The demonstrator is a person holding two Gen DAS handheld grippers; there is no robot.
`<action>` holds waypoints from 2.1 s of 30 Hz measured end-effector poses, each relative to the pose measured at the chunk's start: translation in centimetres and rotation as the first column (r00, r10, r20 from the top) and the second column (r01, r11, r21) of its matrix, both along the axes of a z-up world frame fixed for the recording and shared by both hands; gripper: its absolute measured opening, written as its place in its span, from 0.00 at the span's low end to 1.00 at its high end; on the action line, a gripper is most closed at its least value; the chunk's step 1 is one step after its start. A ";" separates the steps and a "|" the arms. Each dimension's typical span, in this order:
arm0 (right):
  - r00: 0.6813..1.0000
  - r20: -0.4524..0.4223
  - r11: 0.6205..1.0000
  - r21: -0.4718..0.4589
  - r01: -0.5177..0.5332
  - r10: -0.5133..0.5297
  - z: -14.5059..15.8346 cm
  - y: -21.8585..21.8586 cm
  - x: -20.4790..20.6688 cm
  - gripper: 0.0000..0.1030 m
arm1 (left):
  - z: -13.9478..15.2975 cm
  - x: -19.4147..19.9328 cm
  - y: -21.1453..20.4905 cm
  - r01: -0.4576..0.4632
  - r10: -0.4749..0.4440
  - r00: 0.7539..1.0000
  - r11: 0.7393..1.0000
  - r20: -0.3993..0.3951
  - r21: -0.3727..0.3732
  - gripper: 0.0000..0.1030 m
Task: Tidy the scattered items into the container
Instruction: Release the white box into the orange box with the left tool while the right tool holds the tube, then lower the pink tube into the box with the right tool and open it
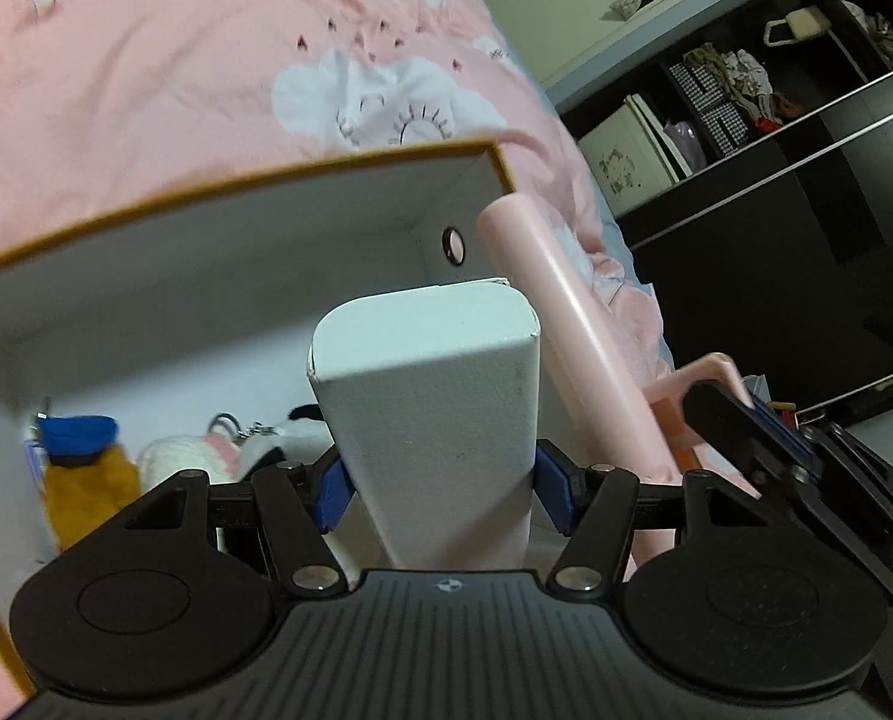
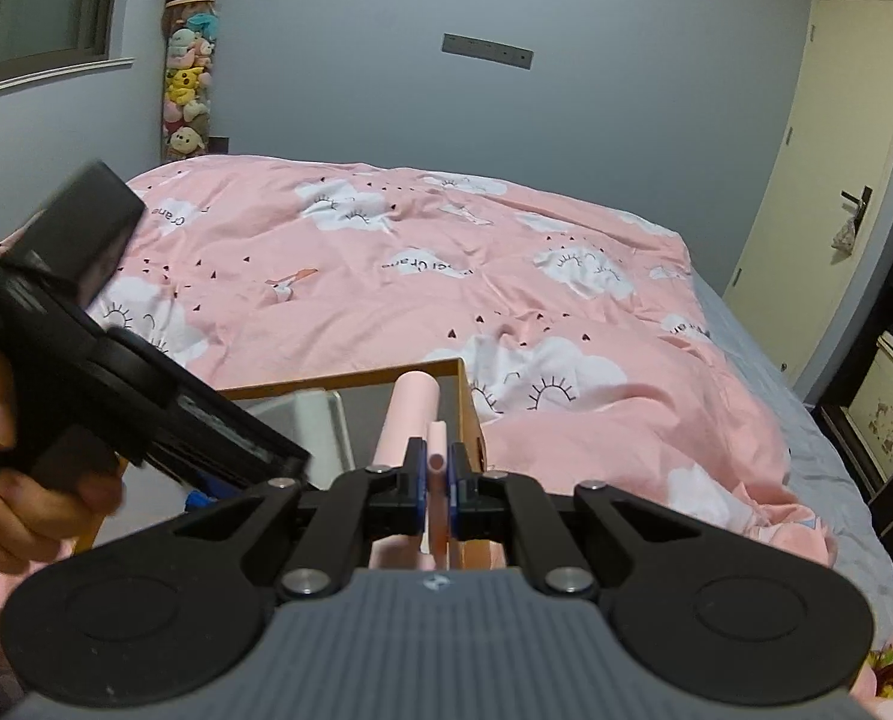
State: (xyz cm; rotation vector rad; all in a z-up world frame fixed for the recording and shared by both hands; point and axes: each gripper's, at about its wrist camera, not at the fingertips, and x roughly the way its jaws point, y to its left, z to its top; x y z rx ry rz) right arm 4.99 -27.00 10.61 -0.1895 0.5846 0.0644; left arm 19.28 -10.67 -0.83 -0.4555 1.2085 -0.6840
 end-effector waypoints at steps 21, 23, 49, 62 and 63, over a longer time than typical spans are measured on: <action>0.999 -0.028 0.999 -0.020 0.037 -0.038 -1.4 0.3 0.1 0.07 | -1.4 0.0 -0.5 -0.009 0.009 1.000 1.000 0.027 0.003 0.73; 0.999 -0.026 0.999 -0.032 0.033 -0.034 -1.5 0.5 0.2 0.07 | -1.3 -0.1 -0.1 -0.020 0.020 0.999 1.000 0.032 -0.004 0.73; 0.993 -0.077 0.758 -0.642 -0.118 0.090 -10.0 7.5 1.7 0.07 | -0.8 -2.8 4.6 -0.142 0.134 0.987 0.986 0.090 0.087 0.71; 0.927 -0.286 0.499 -0.783 -0.372 0.243 -11.9 7.2 2.5 0.12 | -1.3 -3.4 5.2 -0.145 0.138 0.988 0.985 0.074 0.094 0.71; 0.921 -0.299 0.490 -0.782 -0.386 0.248 -11.8 7.1 2.6 0.13 | -1.3 -3.5 5.2 -0.144 0.137 0.988 0.985 0.074 0.095 0.71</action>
